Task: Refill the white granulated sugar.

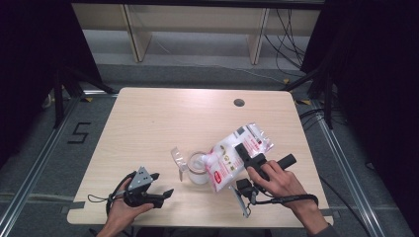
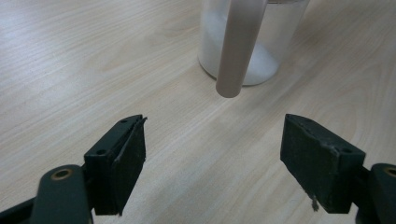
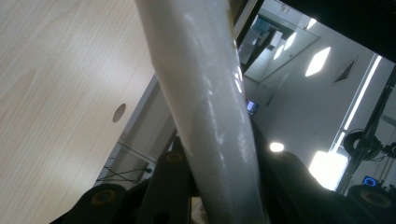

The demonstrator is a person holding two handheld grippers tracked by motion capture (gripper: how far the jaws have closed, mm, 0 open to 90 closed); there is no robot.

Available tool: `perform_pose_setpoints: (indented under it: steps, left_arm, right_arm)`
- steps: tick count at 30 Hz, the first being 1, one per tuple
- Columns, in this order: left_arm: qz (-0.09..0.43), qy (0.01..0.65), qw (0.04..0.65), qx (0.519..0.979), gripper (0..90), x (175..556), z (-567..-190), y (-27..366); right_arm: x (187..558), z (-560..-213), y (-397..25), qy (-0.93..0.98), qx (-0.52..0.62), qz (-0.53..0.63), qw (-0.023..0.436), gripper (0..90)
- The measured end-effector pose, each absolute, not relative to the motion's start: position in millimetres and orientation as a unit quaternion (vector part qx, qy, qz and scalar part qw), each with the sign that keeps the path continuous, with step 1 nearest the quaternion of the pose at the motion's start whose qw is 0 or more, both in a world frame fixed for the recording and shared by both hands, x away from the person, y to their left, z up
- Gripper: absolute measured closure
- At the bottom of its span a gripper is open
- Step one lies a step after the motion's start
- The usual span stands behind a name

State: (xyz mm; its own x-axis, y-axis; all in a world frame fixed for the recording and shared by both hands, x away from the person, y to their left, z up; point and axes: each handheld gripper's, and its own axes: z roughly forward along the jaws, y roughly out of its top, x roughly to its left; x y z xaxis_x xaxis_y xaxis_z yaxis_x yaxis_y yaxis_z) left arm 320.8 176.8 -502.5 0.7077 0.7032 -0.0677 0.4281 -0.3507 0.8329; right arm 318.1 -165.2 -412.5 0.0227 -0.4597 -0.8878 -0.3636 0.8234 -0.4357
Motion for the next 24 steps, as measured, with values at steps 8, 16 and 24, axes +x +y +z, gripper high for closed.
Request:
perform_pose_setpoints:
  steps: [8, 16, 24]
  left_arm:
    - [0.153, 0.353, 0.45, 0.806, 22.0, 320.3, -502.3, 176.5]
    - [0.152, 0.352, 0.451, 0.806, 22.0, 320.6, -502.4, 176.7]
    - [0.152, 0.352, 0.451, 0.806, 22.0, 320.8, -502.2, 177.0]
  right_arm:
    - [318.2, -411.5, -165.2, 0.697, -0.295, -0.036, 0.652, 78.1]
    - [317.5, -409.9, -165.6, 0.693, -0.297, -0.034, 0.657, 78.3]
    - [316.9, -409.6, -166.1, 0.693, -0.295, -0.033, 0.657, 78.4]
